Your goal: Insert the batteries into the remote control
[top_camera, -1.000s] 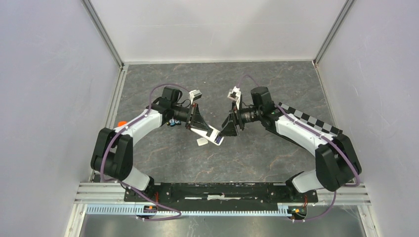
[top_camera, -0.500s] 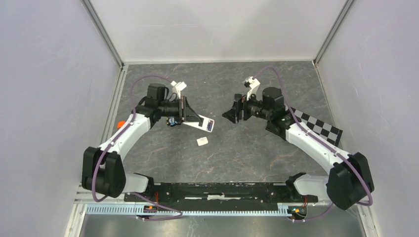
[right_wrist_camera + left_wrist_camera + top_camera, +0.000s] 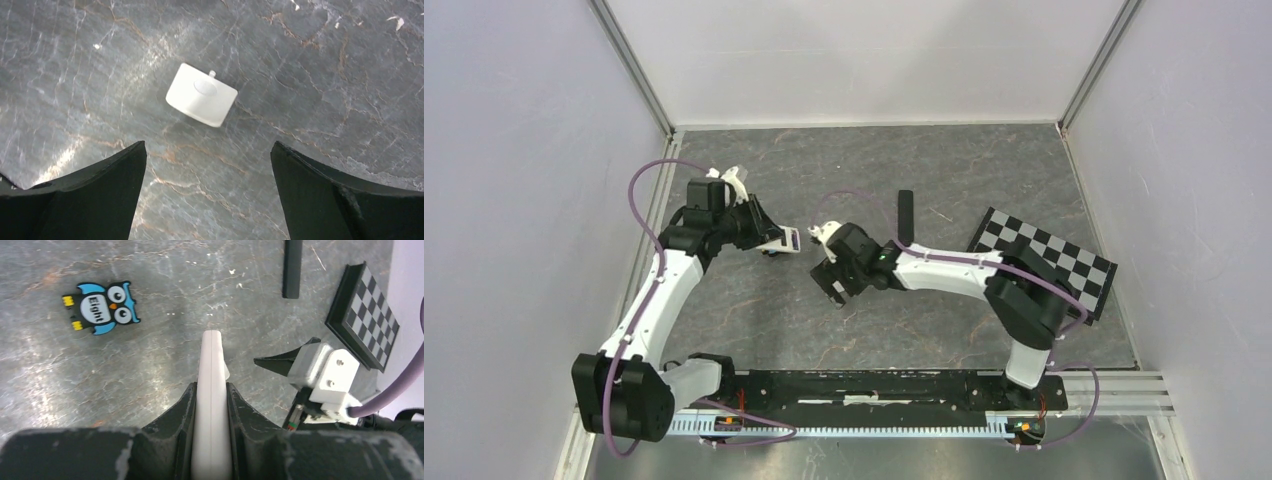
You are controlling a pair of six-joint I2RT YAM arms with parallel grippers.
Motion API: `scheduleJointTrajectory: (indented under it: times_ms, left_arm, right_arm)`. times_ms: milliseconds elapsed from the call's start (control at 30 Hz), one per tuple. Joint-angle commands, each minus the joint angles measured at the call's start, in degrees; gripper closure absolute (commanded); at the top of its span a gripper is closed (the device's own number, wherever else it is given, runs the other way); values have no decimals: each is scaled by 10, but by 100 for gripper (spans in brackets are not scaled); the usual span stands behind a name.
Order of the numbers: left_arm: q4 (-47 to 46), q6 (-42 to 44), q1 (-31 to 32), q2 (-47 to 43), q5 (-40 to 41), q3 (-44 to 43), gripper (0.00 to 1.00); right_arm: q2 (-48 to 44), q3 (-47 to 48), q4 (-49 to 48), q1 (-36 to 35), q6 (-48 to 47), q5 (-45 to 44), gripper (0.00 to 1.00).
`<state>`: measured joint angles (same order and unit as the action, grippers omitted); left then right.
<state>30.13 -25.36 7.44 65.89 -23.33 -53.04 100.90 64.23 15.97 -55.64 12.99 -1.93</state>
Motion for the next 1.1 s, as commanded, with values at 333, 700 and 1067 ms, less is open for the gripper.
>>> scheduleJointTrajectory:
  times_ms: [333, 700, 1067]
  left_arm:
    - [25, 8, -11, -38, 137, 14, 98]
    - [21, 10, -11, -51, 130, 29, 98]
    - [27, 18, -12, -54, 119, 35, 98]
  right_arm:
    - [116, 142, 106, -34, 115, -128, 2]
    - [155, 173, 109, -36, 169, -122, 5]
    - [164, 176, 163, -35, 206, -155, 33]
